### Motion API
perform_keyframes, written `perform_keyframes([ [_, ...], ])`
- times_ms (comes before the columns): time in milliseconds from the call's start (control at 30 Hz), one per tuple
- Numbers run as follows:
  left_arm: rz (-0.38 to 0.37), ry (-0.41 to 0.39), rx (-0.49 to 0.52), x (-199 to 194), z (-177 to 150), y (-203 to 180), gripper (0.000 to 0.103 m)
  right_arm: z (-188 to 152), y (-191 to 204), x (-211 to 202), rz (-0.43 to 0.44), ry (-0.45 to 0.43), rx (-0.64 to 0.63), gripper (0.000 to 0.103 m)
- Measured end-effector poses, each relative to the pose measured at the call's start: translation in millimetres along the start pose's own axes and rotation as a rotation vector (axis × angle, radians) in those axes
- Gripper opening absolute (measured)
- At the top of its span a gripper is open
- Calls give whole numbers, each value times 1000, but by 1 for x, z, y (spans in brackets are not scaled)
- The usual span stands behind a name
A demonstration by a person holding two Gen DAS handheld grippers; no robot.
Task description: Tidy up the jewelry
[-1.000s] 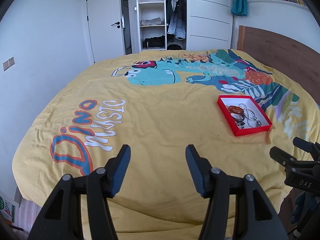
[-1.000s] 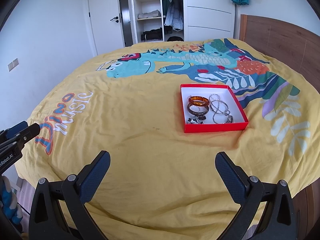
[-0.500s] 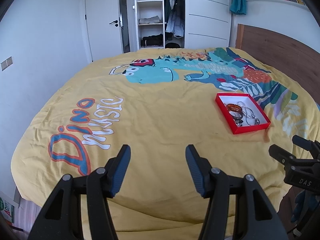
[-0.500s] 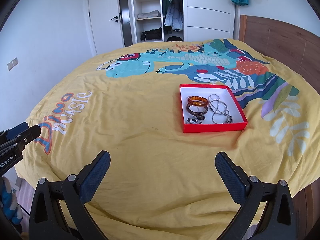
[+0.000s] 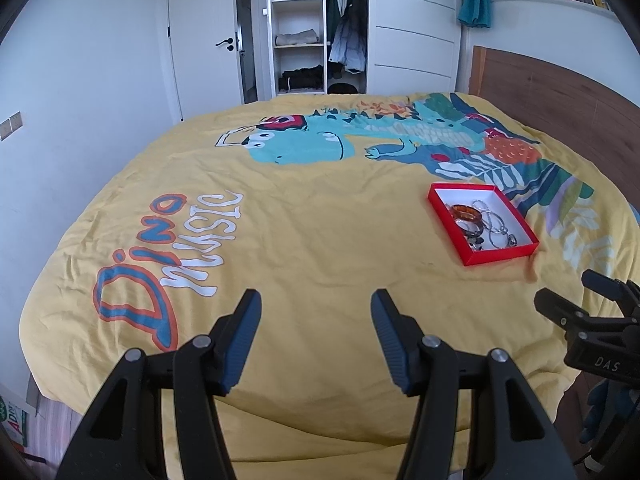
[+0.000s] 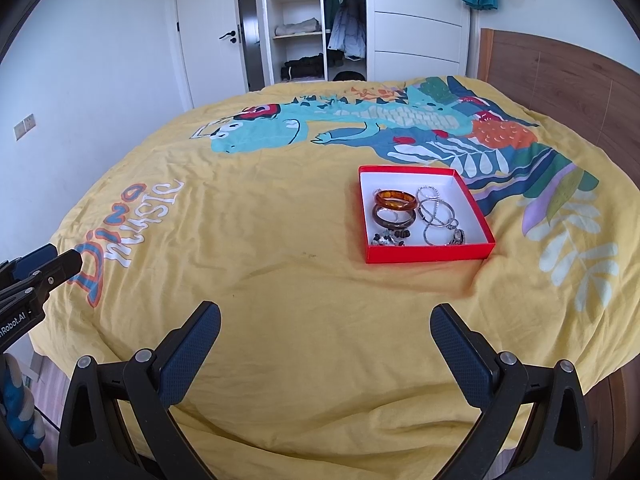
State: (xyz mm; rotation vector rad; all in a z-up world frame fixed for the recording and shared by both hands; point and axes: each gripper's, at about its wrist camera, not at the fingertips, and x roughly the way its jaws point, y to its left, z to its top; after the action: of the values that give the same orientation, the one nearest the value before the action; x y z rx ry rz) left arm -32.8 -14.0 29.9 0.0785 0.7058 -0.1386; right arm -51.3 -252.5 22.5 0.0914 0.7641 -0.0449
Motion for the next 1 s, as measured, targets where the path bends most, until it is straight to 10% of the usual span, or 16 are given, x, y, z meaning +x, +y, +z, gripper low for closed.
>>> perform_keyframes([
  [1000, -2, 7, 1, 0, -1, -3, 55, -2, -5, 1, -4, -3, -3, 103],
])
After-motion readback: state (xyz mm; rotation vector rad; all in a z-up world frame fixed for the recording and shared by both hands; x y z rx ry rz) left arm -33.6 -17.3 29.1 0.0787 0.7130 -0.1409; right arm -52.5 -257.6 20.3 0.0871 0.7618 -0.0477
